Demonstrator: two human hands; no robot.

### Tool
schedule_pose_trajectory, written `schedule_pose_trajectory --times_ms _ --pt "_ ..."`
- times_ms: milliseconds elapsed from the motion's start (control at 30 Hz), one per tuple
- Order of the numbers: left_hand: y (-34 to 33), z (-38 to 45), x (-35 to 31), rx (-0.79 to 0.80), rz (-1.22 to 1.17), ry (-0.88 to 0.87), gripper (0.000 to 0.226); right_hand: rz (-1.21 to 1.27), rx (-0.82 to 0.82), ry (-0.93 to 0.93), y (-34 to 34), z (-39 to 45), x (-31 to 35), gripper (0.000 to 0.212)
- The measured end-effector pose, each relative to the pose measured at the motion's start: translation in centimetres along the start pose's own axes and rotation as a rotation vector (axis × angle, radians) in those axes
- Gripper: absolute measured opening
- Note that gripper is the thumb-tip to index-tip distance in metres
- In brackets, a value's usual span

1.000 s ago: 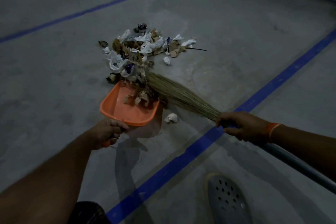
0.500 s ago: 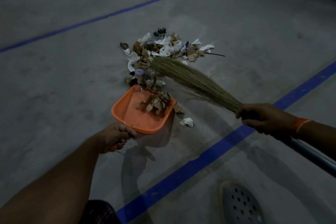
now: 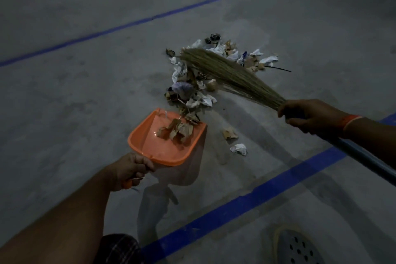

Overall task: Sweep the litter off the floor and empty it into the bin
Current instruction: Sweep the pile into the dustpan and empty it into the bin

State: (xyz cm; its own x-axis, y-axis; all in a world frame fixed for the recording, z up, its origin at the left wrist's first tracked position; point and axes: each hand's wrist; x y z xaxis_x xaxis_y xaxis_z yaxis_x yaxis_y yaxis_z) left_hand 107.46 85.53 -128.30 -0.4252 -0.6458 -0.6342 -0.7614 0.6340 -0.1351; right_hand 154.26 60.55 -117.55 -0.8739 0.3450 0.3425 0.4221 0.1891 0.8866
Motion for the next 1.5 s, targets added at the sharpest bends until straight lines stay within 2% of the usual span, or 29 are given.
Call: schedule_pose_trajectory --times_ms 267,400,567,667,1067,1267,1500 --pt "1.2 0.6 -0.4 -0.02 0.053 -0.002 0.039 -0.139 0.146 0.014 -0.5 6.6 0.1 0.023" --pt "0.8 1.1 -0.6 -0.009 0.037 -0.008 0.032 -0.183 0.217 0.06 -1.1 8.9 0.5 0.023" --pt "1.2 2.1 -0.4 -0.006 0.023 -0.023 0.048 -0.205 0.316 0.141 -2.5 8.5 0.6 0.022" --pt "1.3 2.2 -0.4 -0.005 0.036 -0.027 0.047 -0.186 0.352 0.196 -3.5 6.5 0.2 0.024" --pt "0.3 1.5 -0.6 -0.038 0.048 -0.044 0.045 -0.074 0.311 0.261 -4.1 -1.6 -2.5 0.027" --pt "-0.6 1.6 -0.9 -0.033 0.013 -0.072 0.028 -0.057 0.317 0.318 -4.5 -3.2 -1.1 0.026" --pt "0.3 1.4 -0.6 0.003 -0.005 -0.123 0.047 0.081 0.196 0.328 -3.0 -5.4 -1.1 0.027"
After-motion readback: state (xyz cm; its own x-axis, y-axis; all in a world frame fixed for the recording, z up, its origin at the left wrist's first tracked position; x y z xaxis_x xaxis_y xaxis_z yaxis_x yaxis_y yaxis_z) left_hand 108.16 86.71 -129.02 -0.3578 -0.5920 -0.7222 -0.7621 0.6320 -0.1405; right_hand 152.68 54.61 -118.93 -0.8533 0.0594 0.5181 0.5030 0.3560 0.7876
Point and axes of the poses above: each hand's wrist, its own z-axis towards the middle knuckle, its own y-axis out of the back of the hand, x = y × z, and after that the axes turned 11 degrees about -z, right-handed
